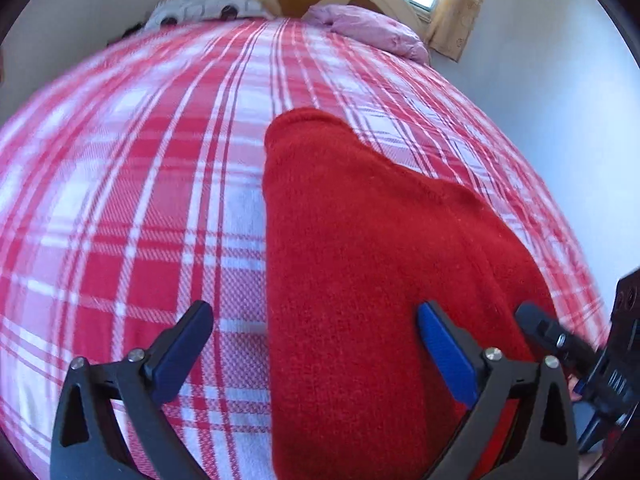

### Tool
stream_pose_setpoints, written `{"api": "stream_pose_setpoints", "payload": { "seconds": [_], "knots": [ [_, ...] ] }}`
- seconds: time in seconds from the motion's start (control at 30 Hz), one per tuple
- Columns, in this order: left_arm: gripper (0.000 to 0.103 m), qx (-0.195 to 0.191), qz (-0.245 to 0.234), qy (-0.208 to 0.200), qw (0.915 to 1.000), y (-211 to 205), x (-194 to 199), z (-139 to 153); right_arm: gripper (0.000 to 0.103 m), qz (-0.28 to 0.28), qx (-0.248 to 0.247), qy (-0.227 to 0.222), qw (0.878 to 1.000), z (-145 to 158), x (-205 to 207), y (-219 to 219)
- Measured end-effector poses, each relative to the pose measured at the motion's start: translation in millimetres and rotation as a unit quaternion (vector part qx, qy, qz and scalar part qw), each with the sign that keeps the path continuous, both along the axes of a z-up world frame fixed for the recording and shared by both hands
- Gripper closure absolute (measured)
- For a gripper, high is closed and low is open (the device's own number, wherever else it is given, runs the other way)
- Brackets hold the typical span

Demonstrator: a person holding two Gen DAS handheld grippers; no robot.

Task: Fold small clothes
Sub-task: 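Grasp the sweater's edge with the right tool and lift it, then grasp the sweater edge with the left tool beside the right tool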

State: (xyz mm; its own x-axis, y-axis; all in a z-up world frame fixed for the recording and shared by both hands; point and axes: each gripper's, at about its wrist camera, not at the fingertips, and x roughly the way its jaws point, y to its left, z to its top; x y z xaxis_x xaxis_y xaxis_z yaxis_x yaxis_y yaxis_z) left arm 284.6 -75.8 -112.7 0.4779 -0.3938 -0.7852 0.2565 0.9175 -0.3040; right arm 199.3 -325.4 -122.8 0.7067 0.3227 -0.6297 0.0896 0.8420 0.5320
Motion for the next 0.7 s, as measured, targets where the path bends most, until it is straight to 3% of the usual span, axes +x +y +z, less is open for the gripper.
{"api": "stream_pose_setpoints", "payload": {
  "seconds": [0.07,0.2,0.37,0.43,0.53,0.6,0.7],
  "knots": [
    [0.0,-0.035,0.011,0.022,0.9991,8,3,-6,0.029,0.012,-0.029,0.003,0.999,0,2,10],
    [0.0,-0.005,-0.002,0.006,1.0,-4,-1,-4,0.027,0.017,-0.036,0.008,0.999,-3,9,13],
    [0.001,-0.012,-0.002,0.016,0.9998,-4,3,-4,0.027,0.024,-0.015,0.006,1.0,-7,11,10],
    [0.011,-0.015,-0.016,0.011,0.9997,-6,0,-3,0.029,0.026,-0.017,0.006,1.0,-7,11,12],
    [0.027,-0.048,-0.028,0.024,0.9982,-4,-1,-3,0.042,0.027,-0.009,0.0,1.0,-7,10,11],
    [0.029,-0.058,-0.024,0.033,0.9974,-3,1,-3,0.052,0.032,0.007,-0.005,0.999,-8,8,10],
    [0.037,-0.06,-0.021,0.034,0.9974,-5,-1,-1,0.055,0.037,0.002,-0.01,0.999,-7,7,13]
  ]
}}
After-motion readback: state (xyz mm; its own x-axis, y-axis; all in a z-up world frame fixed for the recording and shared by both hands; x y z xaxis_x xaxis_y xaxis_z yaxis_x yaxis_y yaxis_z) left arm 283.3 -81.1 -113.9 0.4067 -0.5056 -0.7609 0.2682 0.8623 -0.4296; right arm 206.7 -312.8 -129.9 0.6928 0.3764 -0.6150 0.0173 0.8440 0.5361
